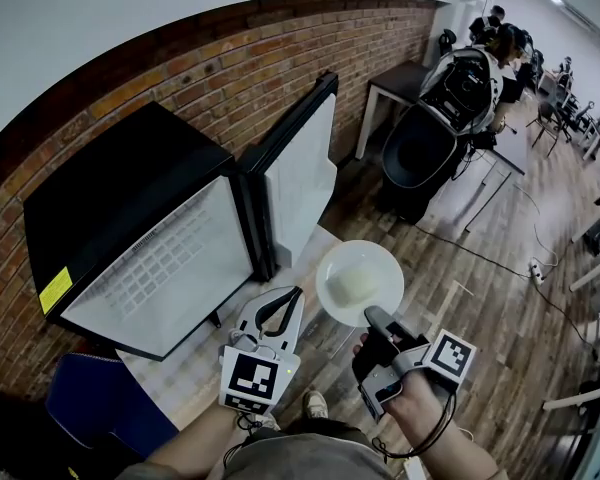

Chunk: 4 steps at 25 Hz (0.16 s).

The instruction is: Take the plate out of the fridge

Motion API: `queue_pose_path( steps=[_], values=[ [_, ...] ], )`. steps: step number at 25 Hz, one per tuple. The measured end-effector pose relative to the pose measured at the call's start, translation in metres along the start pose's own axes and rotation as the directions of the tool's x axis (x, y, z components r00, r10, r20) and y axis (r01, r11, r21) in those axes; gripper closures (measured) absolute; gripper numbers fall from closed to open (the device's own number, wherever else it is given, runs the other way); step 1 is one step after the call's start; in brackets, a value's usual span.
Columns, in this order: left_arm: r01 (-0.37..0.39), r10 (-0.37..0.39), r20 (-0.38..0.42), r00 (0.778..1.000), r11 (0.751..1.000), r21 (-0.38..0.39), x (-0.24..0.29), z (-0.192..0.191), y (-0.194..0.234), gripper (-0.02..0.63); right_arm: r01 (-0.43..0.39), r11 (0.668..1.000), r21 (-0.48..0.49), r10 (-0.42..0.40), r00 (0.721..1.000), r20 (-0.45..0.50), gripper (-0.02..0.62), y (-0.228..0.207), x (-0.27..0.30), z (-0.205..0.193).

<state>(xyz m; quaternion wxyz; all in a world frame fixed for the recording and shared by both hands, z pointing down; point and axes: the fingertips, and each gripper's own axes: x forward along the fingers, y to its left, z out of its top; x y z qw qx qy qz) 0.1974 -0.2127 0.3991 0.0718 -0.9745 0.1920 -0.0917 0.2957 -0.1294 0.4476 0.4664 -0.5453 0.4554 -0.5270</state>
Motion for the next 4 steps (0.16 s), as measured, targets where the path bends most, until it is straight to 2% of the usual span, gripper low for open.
queue_pose_path(
  steps=[4],
  values=[
    [-0.005, 0.005, -0.007, 1.0, 1.0, -0.004, -0.0001, -0.0017, 0.0016, 0.588, -0.001, 1.0, 0.002, 0.001, 1.0, -0.003, 0.56, 0.0004, 0.0003, -0.0016]
  ],
)
